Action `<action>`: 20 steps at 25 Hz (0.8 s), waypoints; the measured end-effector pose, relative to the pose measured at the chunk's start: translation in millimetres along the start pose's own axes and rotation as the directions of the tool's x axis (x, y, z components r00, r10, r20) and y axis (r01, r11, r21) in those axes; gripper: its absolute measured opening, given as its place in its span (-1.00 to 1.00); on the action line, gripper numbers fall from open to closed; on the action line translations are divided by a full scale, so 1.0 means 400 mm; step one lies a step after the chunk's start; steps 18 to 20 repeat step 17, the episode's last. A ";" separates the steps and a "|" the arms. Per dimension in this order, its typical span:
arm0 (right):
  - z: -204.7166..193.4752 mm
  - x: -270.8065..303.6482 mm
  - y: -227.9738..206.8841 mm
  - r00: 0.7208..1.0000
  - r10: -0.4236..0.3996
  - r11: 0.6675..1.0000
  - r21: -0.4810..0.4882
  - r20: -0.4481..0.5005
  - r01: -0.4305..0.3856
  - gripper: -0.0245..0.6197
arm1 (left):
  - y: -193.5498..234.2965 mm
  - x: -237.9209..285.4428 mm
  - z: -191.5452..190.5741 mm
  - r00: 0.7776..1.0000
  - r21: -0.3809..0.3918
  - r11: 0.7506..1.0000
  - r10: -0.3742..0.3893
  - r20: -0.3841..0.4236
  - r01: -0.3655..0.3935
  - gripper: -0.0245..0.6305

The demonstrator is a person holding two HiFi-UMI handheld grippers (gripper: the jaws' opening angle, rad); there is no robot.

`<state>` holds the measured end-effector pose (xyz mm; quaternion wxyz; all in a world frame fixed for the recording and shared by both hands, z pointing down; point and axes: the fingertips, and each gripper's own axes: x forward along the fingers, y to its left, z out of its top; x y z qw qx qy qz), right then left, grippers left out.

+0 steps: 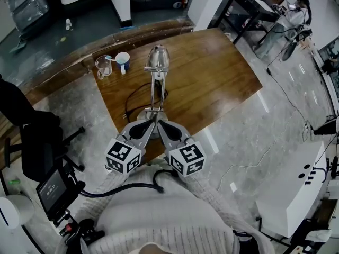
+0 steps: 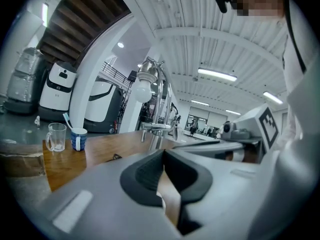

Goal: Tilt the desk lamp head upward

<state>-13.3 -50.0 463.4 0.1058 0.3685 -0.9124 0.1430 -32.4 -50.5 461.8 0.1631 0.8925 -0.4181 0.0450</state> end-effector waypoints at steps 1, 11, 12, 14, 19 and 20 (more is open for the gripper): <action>0.000 0.000 0.002 1.000 0.003 1.000 -0.004 -0.002 -0.003 -0.93 | 0.001 0.000 -0.002 1.000 0.003 1.000 0.004 -0.003 -0.004 -0.90; 0.006 0.002 0.007 1.000 0.030 0.999 -0.010 -0.003 -0.030 -0.93 | -0.005 0.004 -0.012 0.999 0.032 0.999 0.003 -0.035 -0.002 -0.90; 0.006 0.003 0.007 0.999 0.033 0.999 -0.006 0.000 -0.033 -0.93 | -0.003 0.004 -0.013 0.999 0.022 1.000 -0.001 -0.035 0.001 -0.90; 0.002 0.002 0.007 0.999 0.035 0.999 -0.001 0.003 -0.035 -0.93 | -0.001 0.002 -0.015 0.999 0.008 1.000 -0.005 -0.033 0.005 -0.90; -0.004 0.002 0.010 0.999 0.035 0.999 -0.003 0.001 -0.035 -0.93 | 0.001 -0.002 -0.017 1.000 -0.001 1.000 -0.010 -0.028 0.010 -0.90; -0.004 0.002 0.010 0.999 0.035 0.999 -0.003 0.001 -0.035 -0.93 | 0.001 -0.002 -0.017 1.000 -0.001 1.000 -0.010 -0.028 0.010 -0.90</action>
